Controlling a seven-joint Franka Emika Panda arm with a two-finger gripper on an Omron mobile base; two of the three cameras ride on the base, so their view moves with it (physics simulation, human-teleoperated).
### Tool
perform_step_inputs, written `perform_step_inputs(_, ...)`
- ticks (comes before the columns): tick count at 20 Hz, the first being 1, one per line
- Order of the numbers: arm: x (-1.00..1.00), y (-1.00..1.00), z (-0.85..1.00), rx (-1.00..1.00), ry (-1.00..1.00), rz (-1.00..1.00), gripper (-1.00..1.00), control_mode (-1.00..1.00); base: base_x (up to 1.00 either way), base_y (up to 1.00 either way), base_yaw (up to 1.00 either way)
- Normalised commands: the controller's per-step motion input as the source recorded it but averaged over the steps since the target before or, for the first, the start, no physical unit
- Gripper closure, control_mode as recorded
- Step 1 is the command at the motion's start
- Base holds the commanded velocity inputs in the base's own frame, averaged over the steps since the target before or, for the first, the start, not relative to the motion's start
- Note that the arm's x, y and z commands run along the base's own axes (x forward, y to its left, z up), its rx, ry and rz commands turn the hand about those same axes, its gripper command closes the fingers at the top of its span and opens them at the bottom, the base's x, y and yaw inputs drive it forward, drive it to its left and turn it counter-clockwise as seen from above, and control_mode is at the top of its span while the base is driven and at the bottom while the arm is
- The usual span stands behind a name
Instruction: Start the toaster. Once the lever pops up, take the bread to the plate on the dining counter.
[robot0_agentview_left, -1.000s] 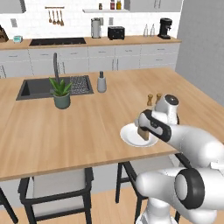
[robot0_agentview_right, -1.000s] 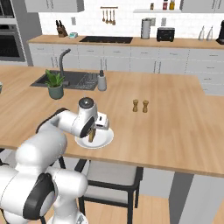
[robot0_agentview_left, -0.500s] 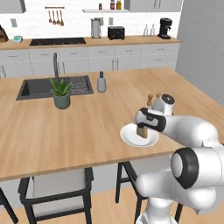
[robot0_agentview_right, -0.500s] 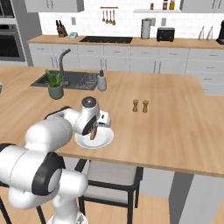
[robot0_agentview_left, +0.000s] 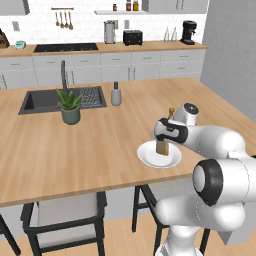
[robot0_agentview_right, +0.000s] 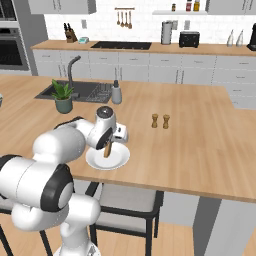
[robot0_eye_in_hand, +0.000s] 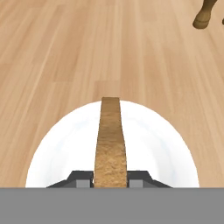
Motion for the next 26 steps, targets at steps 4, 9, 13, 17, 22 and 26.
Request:
perform_step_inputs(4,0.0,0.0,0.0,0.0,0.0,0.0,1.0,-1.0,0.0,0.0,0.0)
perform_step_inputs(9,0.0,0.0,0.0,0.0,0.0,0.0,-1.0,-1.0,0.0,0.0,0.0)
perform_step_inputs(13,0.0,0.0,0.0,0.0,0.0,0.0,-1.0,-1.0,0.0,0.0,0.0)
perform_step_inputs(17,0.0,0.0,0.0,0.0,0.0,0.0,-1.0,-1.0,0.0,0.0,0.0)
perform_step_inputs(22,-0.06,0.04,0.0,0.0,0.0,0.0,-1.0,-1.0,0.0,0.0,0.0)
perform_step_inputs(26,-0.08,0.1,0.0,0.0,0.0,0.0,-1.0,-1.0,0.0,0.0,0.0)
